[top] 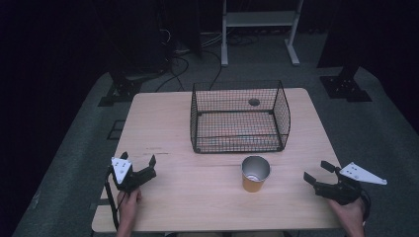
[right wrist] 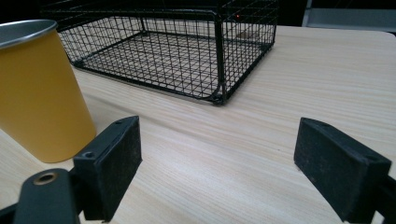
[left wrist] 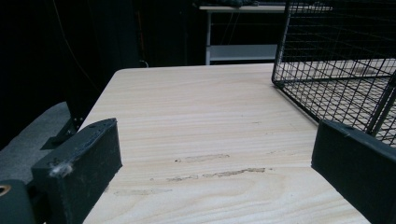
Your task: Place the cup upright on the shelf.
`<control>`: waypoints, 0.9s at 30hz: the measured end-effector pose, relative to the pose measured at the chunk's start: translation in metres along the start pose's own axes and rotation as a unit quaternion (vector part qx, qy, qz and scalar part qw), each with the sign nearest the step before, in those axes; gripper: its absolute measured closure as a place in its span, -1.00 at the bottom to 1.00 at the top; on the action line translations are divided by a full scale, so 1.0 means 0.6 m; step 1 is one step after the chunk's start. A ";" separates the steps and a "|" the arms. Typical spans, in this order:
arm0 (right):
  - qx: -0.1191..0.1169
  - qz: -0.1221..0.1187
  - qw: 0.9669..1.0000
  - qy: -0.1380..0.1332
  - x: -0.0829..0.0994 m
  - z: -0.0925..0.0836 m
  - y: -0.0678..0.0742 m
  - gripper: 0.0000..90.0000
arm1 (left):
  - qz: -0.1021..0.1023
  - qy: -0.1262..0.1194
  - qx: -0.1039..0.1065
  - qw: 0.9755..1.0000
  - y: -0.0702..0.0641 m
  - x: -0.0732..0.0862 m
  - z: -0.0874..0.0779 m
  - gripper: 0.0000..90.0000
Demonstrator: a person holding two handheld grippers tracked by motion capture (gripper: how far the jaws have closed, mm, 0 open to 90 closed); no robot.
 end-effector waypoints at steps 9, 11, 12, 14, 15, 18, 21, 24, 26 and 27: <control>-0.013 -0.009 1.000 -0.002 -0.016 0.003 0.011 -0.69 | 0.004 0.002 -0.001 1.000 -0.001 0.001 -0.001 -0.98; -0.017 -0.015 1.000 0.000 -0.020 0.003 0.016 -0.69 | 0.004 0.002 -0.001 1.000 -0.001 0.001 -0.001 -0.98; -0.020 -0.014 1.000 0.001 -0.022 0.003 0.019 -0.70 | 0.004 0.002 -0.001 1.000 -0.001 0.001 -0.001 -0.98; -0.025 -0.017 1.000 0.001 -0.024 0.002 0.024 -0.70 | 0.004 0.002 0.000 1.000 -0.002 0.001 -0.001 -0.98; -0.026 -0.020 0.999 0.001 -0.026 0.001 0.027 -0.70 | 0.005 0.002 0.000 1.000 -0.002 0.001 -0.001 -0.98; -0.033 -0.028 0.999 0.008 -0.028 0.000 0.036 -0.72 | 0.005 0.001 0.000 1.000 -0.002 0.001 -0.001 -0.98; -0.039 -0.034 0.999 0.009 -0.033 -0.003 0.043 -0.72 | 0.004 0.001 0.001 1.000 -0.002 0.001 -0.001 -0.98; -0.043 -0.037 0.998 0.011 -0.037 -0.004 0.049 -0.72 | 0.004 0.001 0.001 1.000 -0.002 0.001 -0.001 -0.98; -0.048 -0.039 0.998 0.012 -0.038 -0.004 0.053 -0.72 | 0.005 0.001 0.001 1.000 -0.002 0.001 -0.001 -0.98; -0.049 -0.041 0.998 0.013 -0.039 -0.004 0.056 -0.72 | 0.005 0.001 0.001 1.000 -0.002 0.001 -0.001 -0.98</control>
Point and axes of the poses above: each handheld gripper's, and its own axes: z roughly forward along the jaws, x roughly out of its underside, y roughly to its left, the point moved 9 cm from there along z, roughly forward along the jaws, and after that the axes turned 2 degrees about z, right-handed, at the moved point
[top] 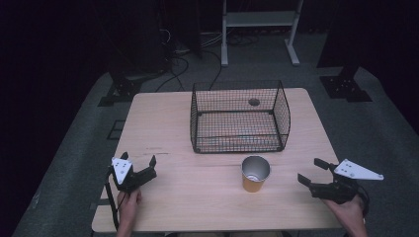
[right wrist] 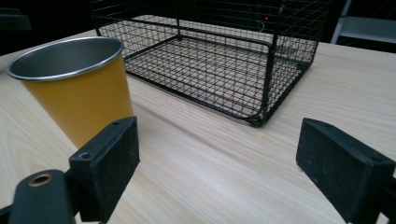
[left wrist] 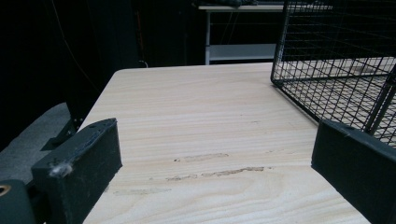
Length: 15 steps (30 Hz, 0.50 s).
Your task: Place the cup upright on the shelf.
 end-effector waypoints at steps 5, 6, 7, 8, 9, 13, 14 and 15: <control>-0.011 -0.006 1.000 0.002 -0.005 0.002 0.015 -0.72 | 0.000 0.000 0.000 1.000 0.000 0.000 0.000 -0.98; -0.015 -0.009 1.000 0.003 -0.006 0.003 0.020 -0.72 | 0.000 0.000 0.000 1.000 0.000 0.000 0.000 -0.98; -0.018 -0.011 1.000 0.003 -0.007 0.004 0.024 -0.72 | 0.000 0.000 0.000 1.000 0.000 0.000 0.000 -0.98; -0.021 -0.011 1.000 0.004 -0.008 0.005 0.028 -0.72 | 0.000 0.000 0.000 1.000 0.000 0.000 0.000 -0.98; -0.024 -0.013 1.000 0.006 -0.009 0.006 0.032 -0.72 | 0.000 0.000 0.000 1.000 0.000 0.000 0.000 -0.98; -0.033 -0.021 0.999 0.005 -0.015 0.008 0.043 -0.74 | 0.000 0.000 0.000 1.000 0.000 0.000 0.000 -0.98; -0.039 -0.025 0.999 0.004 -0.018 0.010 0.050 -0.74 | 0.001 0.000 0.000 1.000 0.000 0.000 0.000 -0.98; -0.039 -0.025 0.999 0.004 -0.018 0.010 0.050 -0.74 | 0.001 0.000 0.000 1.000 0.000 0.000 0.000 -0.98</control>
Point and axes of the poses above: each handheld gripper's, and its own axes: z roughly forward along the jaws, x roughly out of its underside, y roughly to its left, the point moved 9 cm from there along z, roughly forward along the jaws, and after that the axes turned 2 degrees about z, right-handed, at the moved point
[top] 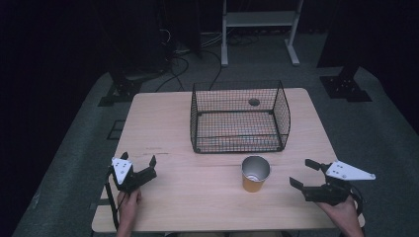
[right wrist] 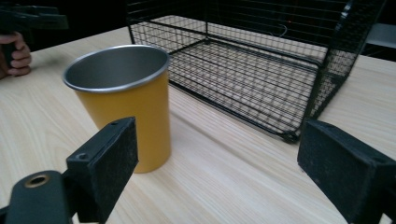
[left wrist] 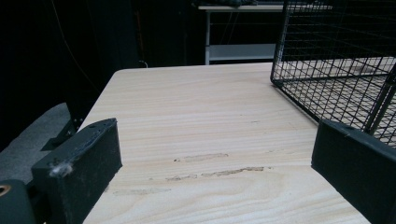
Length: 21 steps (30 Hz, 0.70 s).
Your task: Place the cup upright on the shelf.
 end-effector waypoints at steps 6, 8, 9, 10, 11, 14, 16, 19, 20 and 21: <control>-0.013 -0.007 1.000 0.009 -0.002 0.010 0.018 -0.76 | 0.000 -0.001 0.001 1.000 0.000 0.000 0.000 -0.98; -0.022 -0.010 1.000 0.011 -0.003 0.016 0.027 -0.78 | 0.000 -0.001 0.001 1.000 0.000 0.000 0.000 -0.98; -0.025 -0.011 1.000 0.012 -0.004 0.018 0.031 -0.78 | 0.000 -0.001 0.001 1.000 0.000 0.000 0.000 -0.98; -0.025 -0.011 1.000 0.012 -0.004 0.018 0.031 -0.78 | 0.000 -0.001 0.001 1.000 0.000 0.000 0.000 -0.98; -0.027 -0.012 0.999 0.013 -0.004 0.020 0.034 -0.78 | 0.000 -0.001 0.001 1.000 0.000 0.000 0.000 -0.98; -0.037 -0.015 0.999 0.017 -0.005 0.028 0.046 -0.80 | 0.000 -0.001 0.001 1.000 0.000 0.000 0.000 -0.98; -0.040 -0.017 0.999 0.020 -0.006 0.033 0.051 -0.80 | 0.000 -0.001 0.002 1.000 0.000 0.000 0.000 -0.98; -0.045 -0.019 0.999 0.021 -0.007 0.040 0.058 -0.80 | -0.002 -0.002 0.002 1.000 0.000 0.000 0.000 -0.98; -0.045 -0.019 0.999 0.021 -0.007 0.040 0.058 -0.80 | -0.002 -0.002 0.002 1.000 0.000 0.000 0.000 -0.98; -0.050 -0.022 0.998 0.026 -0.006 0.045 0.064 -0.81 | -0.003 -0.002 0.002 1.000 0.000 0.000 0.000 -0.98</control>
Point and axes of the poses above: each handheld gripper's, and its own axes: z roughly forward along the jaws, x roughly out of its underside, y roughly to its left, the point moved 9 cm from there along z, roughly forward along the jaws, and after that the axes turned 2 degrees about z, right-handed, at the moved point
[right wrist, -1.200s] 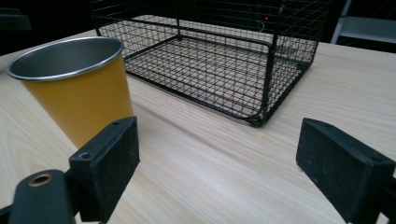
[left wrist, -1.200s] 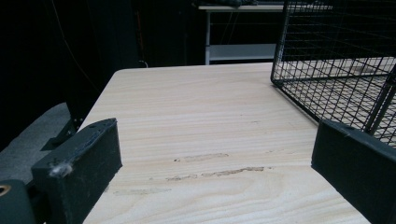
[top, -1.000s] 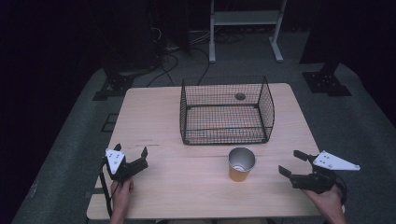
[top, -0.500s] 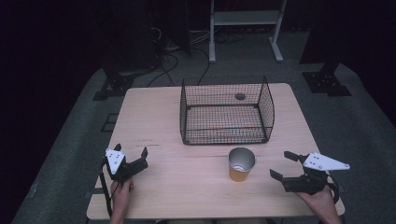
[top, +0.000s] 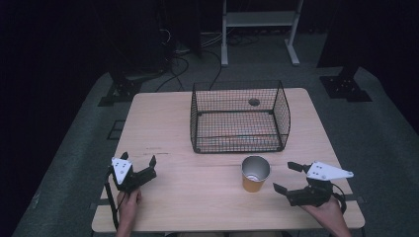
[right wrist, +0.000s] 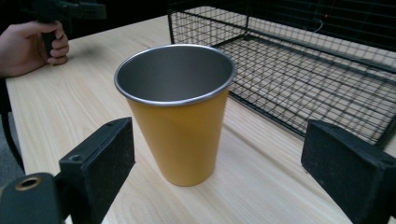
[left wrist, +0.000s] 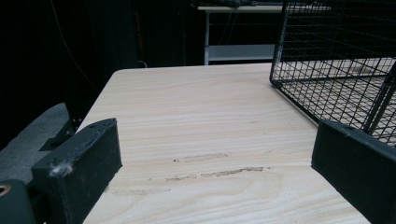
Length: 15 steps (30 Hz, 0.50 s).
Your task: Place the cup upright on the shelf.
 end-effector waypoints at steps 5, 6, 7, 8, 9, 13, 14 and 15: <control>-0.008 -0.005 1.000 0.008 0.000 0.012 0.010 -0.83 | 0.000 -0.001 0.001 1.000 0.000 0.000 0.000 -0.98; -0.014 -0.004 1.000 0.008 -0.001 0.017 0.014 -0.83 | 0.000 -0.001 0.000 1.000 0.000 0.000 0.000 -0.98; -0.014 -0.004 1.000 0.008 -0.001 0.017 0.014 -0.83 | 0.000 -0.001 0.000 1.000 0.000 0.000 0.000 -0.98; -0.018 -0.006 1.000 0.009 -0.002 0.022 0.018 -0.83 | 0.000 -0.001 0.000 1.000 0.000 0.000 0.000 -0.98; -0.020 -0.006 1.000 0.011 -0.002 0.025 0.020 -0.85 | 0.001 0.000 0.001 1.000 0.000 0.000 0.000 -0.98; -0.024 -0.010 0.999 0.021 0.000 0.034 0.025 -0.94 | 0.001 0.000 0.001 1.000 0.000 0.000 0.000 -0.98; -0.027 -0.011 0.999 0.025 0.001 0.039 0.029 -0.94 | 0.000 0.000 0.000 1.000 0.000 0.000 0.000 -0.98; -0.029 -0.011 0.999 0.026 0.001 0.042 0.030 -0.94 | 0.000 0.000 0.000 1.000 0.000 0.000 0.000 -0.98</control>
Point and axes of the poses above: each handheld gripper's, and its own axes: z roughly forward along the jaws, x roughly out of its underside, y roughly to its left, the point moved 9 cm from there along z, roughly forward along the jaws, and after that the axes turned 2 degrees about z, right-handed, at the moved point
